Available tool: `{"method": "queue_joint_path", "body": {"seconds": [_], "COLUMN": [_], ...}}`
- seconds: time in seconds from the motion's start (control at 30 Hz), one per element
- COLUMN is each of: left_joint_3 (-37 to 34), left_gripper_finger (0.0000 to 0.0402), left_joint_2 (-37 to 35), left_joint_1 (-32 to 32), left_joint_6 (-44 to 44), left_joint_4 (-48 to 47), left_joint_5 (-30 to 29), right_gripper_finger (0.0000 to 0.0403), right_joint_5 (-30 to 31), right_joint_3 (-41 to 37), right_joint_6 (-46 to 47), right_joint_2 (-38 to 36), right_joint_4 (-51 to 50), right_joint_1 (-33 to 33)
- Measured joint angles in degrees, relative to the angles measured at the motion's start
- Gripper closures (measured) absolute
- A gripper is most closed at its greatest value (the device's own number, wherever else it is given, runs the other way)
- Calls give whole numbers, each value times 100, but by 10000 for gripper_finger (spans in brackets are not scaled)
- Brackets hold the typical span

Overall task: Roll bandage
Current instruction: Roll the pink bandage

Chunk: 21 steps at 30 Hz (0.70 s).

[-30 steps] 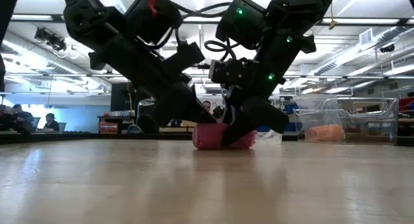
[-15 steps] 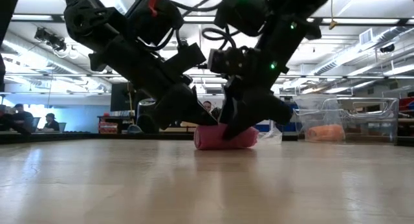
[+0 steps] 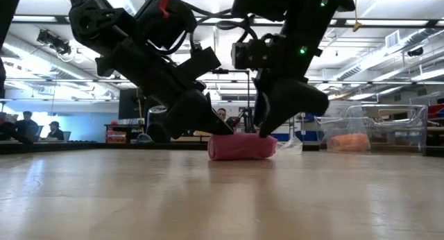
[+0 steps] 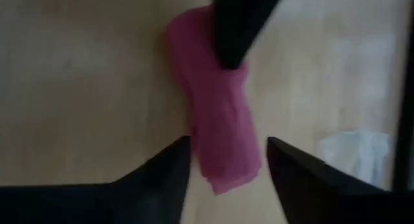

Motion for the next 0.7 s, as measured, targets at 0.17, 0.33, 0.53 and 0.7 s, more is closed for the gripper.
{"method": "queue_joint_path", "body": {"seconds": [0.17,0.33,0.53,0.7], "left_joint_3": [-4,-7,-16,-48], "left_gripper_finger": [393,394,394,394], "left_joint_2": [2,9,-94,-467], "left_joint_1": [-6,-37,-49,-124], "left_joint_6": [34,152,146,88], "left_joint_4": [2,16,-28,-150], "left_joint_5": [52,68,-19,-44], "right_gripper_finger": [333,390,399,397], "right_joint_5": [335,121,-131,-449], "right_joint_3": [-13,-335,-878,-1038], "right_joint_6": [316,256,498,620], "right_joint_2": [-4,-4,-13,-8], "right_joint_4": [363,1359,2043,2068], "right_joint_1": [14,-29,-21,-16]}}
